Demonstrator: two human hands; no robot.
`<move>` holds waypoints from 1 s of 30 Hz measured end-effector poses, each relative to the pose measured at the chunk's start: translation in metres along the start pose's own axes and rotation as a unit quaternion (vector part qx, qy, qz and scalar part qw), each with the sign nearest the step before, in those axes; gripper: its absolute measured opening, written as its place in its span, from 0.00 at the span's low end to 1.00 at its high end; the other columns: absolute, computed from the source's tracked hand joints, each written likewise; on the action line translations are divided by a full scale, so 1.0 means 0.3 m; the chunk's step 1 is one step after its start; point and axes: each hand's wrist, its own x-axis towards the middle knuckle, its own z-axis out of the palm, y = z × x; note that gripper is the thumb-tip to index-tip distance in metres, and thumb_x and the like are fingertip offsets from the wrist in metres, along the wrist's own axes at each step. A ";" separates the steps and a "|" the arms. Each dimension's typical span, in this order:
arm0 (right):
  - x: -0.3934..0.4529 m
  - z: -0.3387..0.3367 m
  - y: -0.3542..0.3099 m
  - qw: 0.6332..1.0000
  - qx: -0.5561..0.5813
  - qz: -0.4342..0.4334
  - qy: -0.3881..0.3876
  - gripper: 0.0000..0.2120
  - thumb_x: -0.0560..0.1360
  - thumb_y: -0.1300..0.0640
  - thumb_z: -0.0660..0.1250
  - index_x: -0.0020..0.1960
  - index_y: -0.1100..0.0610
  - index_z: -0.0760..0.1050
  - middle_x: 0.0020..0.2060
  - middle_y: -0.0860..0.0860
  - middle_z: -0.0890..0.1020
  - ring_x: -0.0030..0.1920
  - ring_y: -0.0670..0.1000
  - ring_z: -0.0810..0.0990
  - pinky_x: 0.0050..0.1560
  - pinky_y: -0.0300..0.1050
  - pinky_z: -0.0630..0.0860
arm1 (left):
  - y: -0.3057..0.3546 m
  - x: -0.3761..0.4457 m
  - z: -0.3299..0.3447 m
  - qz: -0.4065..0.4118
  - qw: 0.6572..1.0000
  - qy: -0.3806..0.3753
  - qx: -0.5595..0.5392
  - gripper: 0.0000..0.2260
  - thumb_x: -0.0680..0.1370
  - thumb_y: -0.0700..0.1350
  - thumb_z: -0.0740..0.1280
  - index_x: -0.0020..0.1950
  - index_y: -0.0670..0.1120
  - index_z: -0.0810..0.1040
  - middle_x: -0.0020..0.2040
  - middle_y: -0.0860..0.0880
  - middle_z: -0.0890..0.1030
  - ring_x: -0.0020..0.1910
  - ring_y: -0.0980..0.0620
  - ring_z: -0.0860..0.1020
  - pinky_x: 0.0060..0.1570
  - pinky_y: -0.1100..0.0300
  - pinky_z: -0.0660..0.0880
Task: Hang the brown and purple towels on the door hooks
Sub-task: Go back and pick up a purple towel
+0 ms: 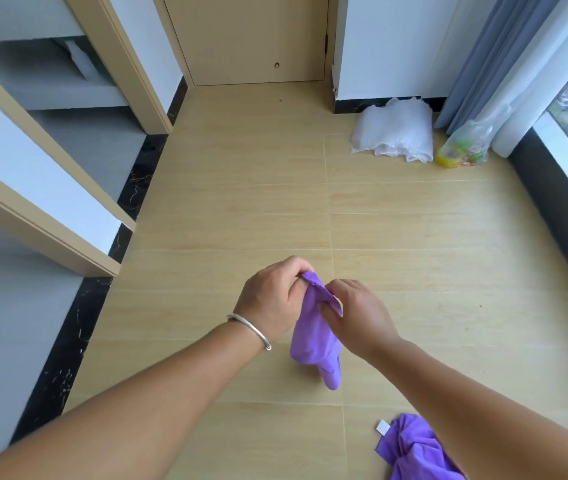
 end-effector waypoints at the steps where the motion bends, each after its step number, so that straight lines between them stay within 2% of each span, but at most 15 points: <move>1: 0.003 0.012 -0.005 1.000 -0.009 0.007 -0.015 0.03 0.75 0.55 0.63 0.46 0.55 0.73 0.40 0.52 0.79 0.46 0.55 0.75 0.41 0.48 0.67 | -0.011 0.000 -0.008 0.001 1.000 0.007 -0.007 0.08 0.76 0.40 0.61 0.49 0.50 0.77 0.43 0.56 0.81 0.44 0.52 0.78 0.46 0.55 0.75; 4: 0.007 0.042 -0.015 0.998 -0.010 0.026 -0.049 0.03 0.74 0.57 0.61 0.48 0.52 0.70 0.39 0.53 0.80 0.41 0.57 0.75 0.38 0.50 0.70 | -0.037 -0.002 -0.030 0.011 0.999 0.050 -0.018 0.11 0.77 0.36 0.61 0.52 0.47 0.80 0.47 0.54 0.82 0.48 0.52 0.78 0.50 0.58 0.74; 6: 0.002 0.062 -0.018 0.998 0.005 0.020 -0.054 0.03 0.73 0.57 0.61 0.46 0.51 0.70 0.39 0.51 0.80 0.41 0.57 0.75 0.38 0.50 0.71 | -0.052 -0.006 -0.042 0.020 0.998 0.062 -0.010 0.11 0.76 0.35 0.59 0.50 0.45 0.80 0.46 0.53 0.81 0.47 0.52 0.78 0.50 0.60 0.73; 10: -0.022 0.123 0.009 0.993 -0.069 -0.006 -0.094 0.07 0.69 0.58 0.62 0.36 0.52 0.65 0.34 0.49 0.72 0.39 0.56 0.71 0.39 0.45 0.61 | -0.093 0.002 -0.075 -0.032 0.992 0.115 -0.029 0.11 0.74 0.37 0.57 0.47 0.44 0.78 0.41 0.54 0.78 0.41 0.56 0.74 0.44 0.69 0.68; 12: -0.035 0.149 0.035 0.989 -0.109 0.008 -0.103 0.08 0.70 0.58 0.61 0.34 0.51 0.65 0.35 0.48 0.70 0.42 0.56 0.73 0.43 0.44 0.60 | -0.117 0.009 -0.100 -0.053 0.990 0.124 -0.030 0.10 0.73 0.38 0.57 0.46 0.44 0.78 0.40 0.55 0.77 0.38 0.59 0.71 0.42 0.74 0.66; 14: -0.042 0.156 0.062 0.983 -0.150 0.027 -0.105 0.06 0.73 0.57 0.60 0.38 0.50 0.72 0.39 0.49 0.75 0.49 0.54 0.74 0.48 0.45 0.64 | -0.151 0.007 -0.128 -0.059 0.994 0.092 -0.021 0.10 0.75 0.37 0.59 0.46 0.44 0.79 0.39 0.58 0.77 0.37 0.62 0.72 0.41 0.75 0.65; 16: -0.047 0.149 0.090 0.971 -0.205 0.030 -0.121 0.08 0.75 0.57 0.60 0.46 0.50 0.78 0.45 0.49 0.77 0.52 0.53 0.74 0.52 0.46 0.66 | -0.197 -0.006 -0.161 -0.066 0.997 0.027 -0.010 0.09 0.77 0.36 0.63 0.46 0.47 0.81 0.38 0.60 0.79 0.37 0.64 0.74 0.41 0.73 0.67; 19: -0.047 0.114 0.137 0.950 -0.282 0.023 -0.132 0.11 0.74 0.59 0.61 0.52 0.49 0.79 0.49 0.48 0.77 0.55 0.52 0.72 0.55 0.46 0.65 | -0.270 -0.031 -0.204 -0.103 0.993 -0.051 0.015 0.07 0.75 0.39 0.70 0.43 0.51 0.83 0.38 0.57 0.83 0.39 0.60 0.77 0.41 0.71 0.70; 24: -0.038 0.070 0.195 0.927 -0.352 0.015 -0.130 0.13 0.72 0.60 0.61 0.53 0.48 0.78 0.50 0.47 0.77 0.57 0.52 0.71 0.60 0.45 0.63 | -0.359 -0.038 -0.235 -0.138 0.988 -0.033 0.065 0.08 0.75 0.42 0.70 0.40 0.55 0.80 0.35 0.54 0.81 0.34 0.60 0.75 0.36 0.72 0.68; 26: -0.023 0.057 0.204 0.924 -0.359 0.003 -0.128 0.13 0.73 0.60 0.60 0.53 0.48 0.77 0.50 0.46 0.78 0.57 0.52 0.72 0.60 0.45 0.63 | -0.385 -0.028 -0.236 -0.137 0.986 -0.032 0.085 0.09 0.76 0.40 0.68 0.40 0.54 0.78 0.38 0.52 0.81 0.36 0.57 0.76 0.38 0.66 0.70; 28: 0.009 0.032 0.213 0.926 -0.359 -0.014 -0.113 0.12 0.75 0.60 0.59 0.53 0.49 0.75 0.49 0.46 0.79 0.56 0.52 0.74 0.59 0.45 0.65 | -0.413 -0.005 -0.238 -0.139 0.985 -0.022 0.100 0.08 0.76 0.39 0.68 0.41 0.52 0.79 0.42 0.49 0.81 0.41 0.50 0.78 0.44 0.58 0.73; 30: 0.056 -0.005 0.221 0.931 -0.354 -0.027 -0.082 0.11 0.75 0.61 0.59 0.54 0.50 0.74 0.47 0.48 0.81 0.54 0.53 0.76 0.56 0.45 0.66 | -0.438 0.033 -0.245 -0.147 0.982 0.000 0.117 0.05 0.76 0.41 0.69 0.43 0.51 0.80 0.45 0.47 0.80 0.44 0.47 0.78 0.49 0.54 0.74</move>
